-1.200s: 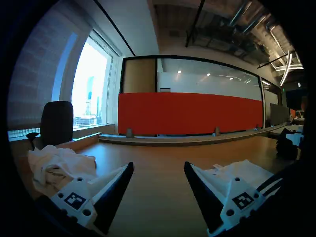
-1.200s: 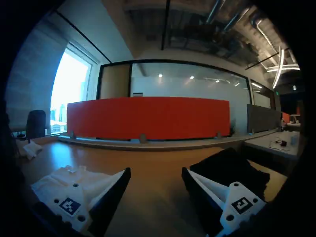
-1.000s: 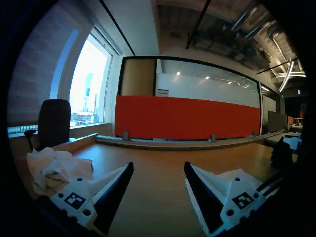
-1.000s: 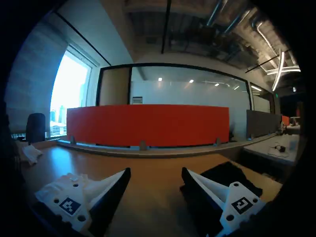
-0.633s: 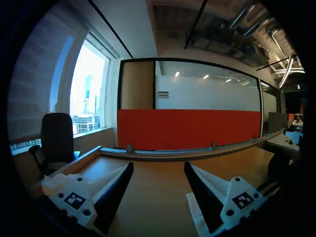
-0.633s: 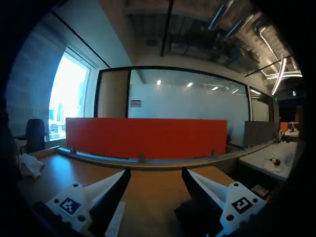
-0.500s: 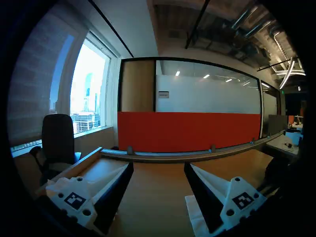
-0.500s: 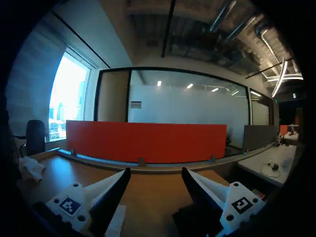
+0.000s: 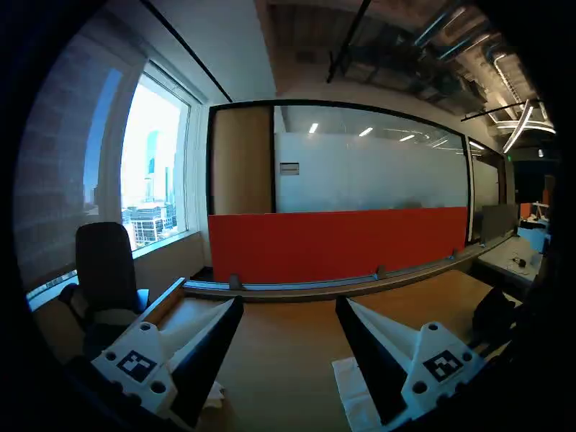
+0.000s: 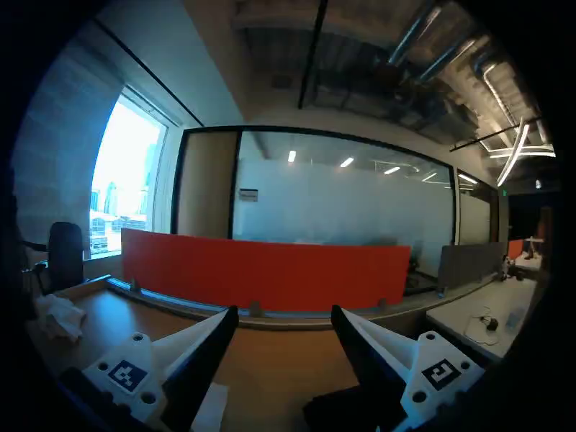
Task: Fold towel
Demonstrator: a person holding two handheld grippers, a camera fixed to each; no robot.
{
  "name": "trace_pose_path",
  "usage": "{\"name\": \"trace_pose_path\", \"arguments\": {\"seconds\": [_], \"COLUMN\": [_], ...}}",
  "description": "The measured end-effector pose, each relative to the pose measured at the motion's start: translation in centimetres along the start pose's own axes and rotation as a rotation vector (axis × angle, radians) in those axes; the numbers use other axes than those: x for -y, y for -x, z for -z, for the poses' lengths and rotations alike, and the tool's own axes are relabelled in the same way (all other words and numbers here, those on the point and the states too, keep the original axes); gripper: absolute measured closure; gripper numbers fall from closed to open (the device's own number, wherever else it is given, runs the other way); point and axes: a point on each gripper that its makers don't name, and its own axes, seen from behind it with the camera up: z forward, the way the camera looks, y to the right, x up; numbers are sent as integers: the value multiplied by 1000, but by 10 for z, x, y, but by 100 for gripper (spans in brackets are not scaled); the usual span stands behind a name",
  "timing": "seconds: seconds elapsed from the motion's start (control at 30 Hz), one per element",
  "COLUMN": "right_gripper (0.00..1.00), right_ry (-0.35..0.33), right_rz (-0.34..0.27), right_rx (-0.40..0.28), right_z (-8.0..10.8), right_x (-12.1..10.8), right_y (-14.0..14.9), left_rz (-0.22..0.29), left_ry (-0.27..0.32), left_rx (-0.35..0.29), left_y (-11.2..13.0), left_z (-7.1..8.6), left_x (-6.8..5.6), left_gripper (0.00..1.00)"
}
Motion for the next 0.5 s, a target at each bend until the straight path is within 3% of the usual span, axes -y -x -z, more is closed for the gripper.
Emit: {"name": "trace_pose_path", "arguments": {"seconds": [0.27,0.5], "right_gripper": [0,0], "right_ry": [-36,-141], "right_rz": [20,61], "right_rx": [21,78], "right_z": [-1,-2], "right_x": [6,27], "right_y": [-4,3], "left_rz": [-16,-57], "left_ry": [42,130], "left_rx": [22,86], "left_y": [-6,4], "left_z": [-3,-3], "left_x": [-13,-31], "left_gripper": [5,5]}}
